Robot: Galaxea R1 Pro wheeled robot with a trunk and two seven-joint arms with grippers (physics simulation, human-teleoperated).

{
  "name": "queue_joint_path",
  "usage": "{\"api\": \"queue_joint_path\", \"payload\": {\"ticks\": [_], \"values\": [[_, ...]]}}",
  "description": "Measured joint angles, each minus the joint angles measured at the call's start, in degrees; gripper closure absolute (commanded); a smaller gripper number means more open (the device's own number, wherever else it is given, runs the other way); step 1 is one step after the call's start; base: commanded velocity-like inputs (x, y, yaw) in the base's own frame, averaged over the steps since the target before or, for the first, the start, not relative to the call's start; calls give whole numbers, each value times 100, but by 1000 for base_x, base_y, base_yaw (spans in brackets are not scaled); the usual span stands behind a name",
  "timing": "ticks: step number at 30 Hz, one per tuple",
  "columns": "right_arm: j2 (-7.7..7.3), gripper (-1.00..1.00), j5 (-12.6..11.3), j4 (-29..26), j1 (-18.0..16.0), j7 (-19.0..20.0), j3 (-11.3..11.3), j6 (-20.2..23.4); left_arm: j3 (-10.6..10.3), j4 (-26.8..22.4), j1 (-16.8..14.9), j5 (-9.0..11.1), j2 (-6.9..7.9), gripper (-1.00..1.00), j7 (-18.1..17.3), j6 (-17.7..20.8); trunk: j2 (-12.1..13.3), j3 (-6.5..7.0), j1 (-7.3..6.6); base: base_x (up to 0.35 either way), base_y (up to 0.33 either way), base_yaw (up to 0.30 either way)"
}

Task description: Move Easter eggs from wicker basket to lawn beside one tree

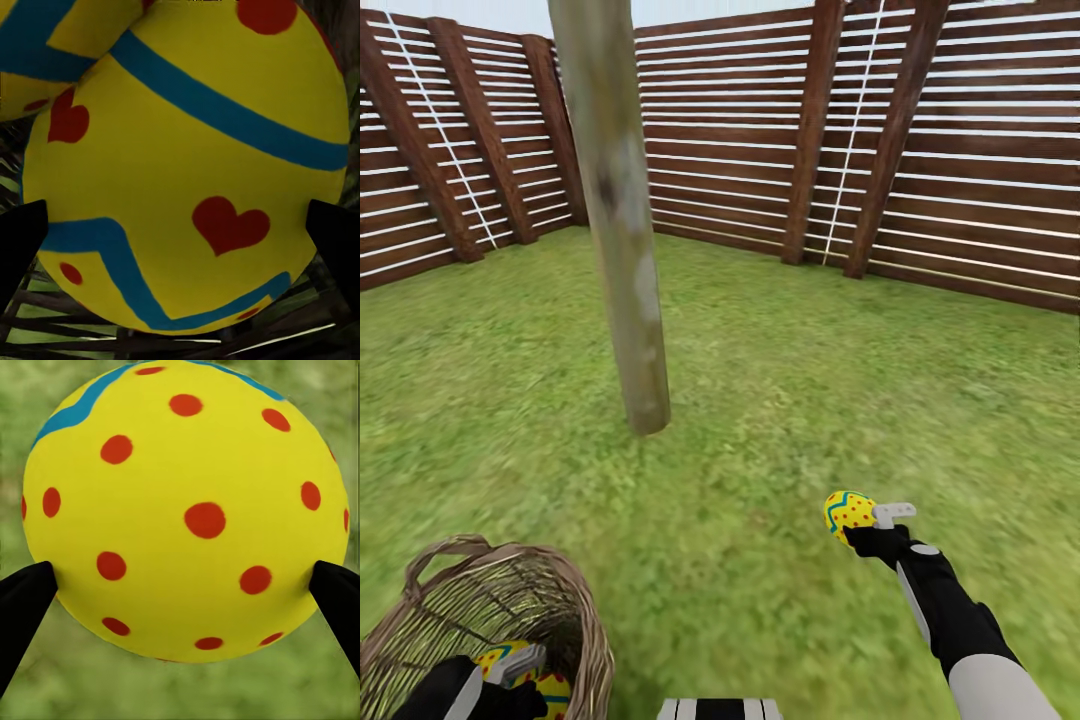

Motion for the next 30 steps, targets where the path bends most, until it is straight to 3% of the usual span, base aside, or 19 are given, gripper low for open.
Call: {"api": "queue_joint_path", "payload": {"ticks": [7,12,15,30], "values": [[31,100,1,7,-2,-1,0,0,0,0,0,1,-9,100,0,0,9,155,-18,0,0,0],[68,100,8,8,0,-1,1,2,1,0,-1,-23,-18,100,8,-4,16,266,-28,-261,-76,0],[70,100,8,8,0,-1,128,2,2,-1,-2,-19,-49,100,8,-3,20,333,-36,-240,-95,0],[87,100,9,106,-1,-1,273,0,35,-8,0,63,-42,100,-10,-4,40,665,-80,37,-2,0]]}}
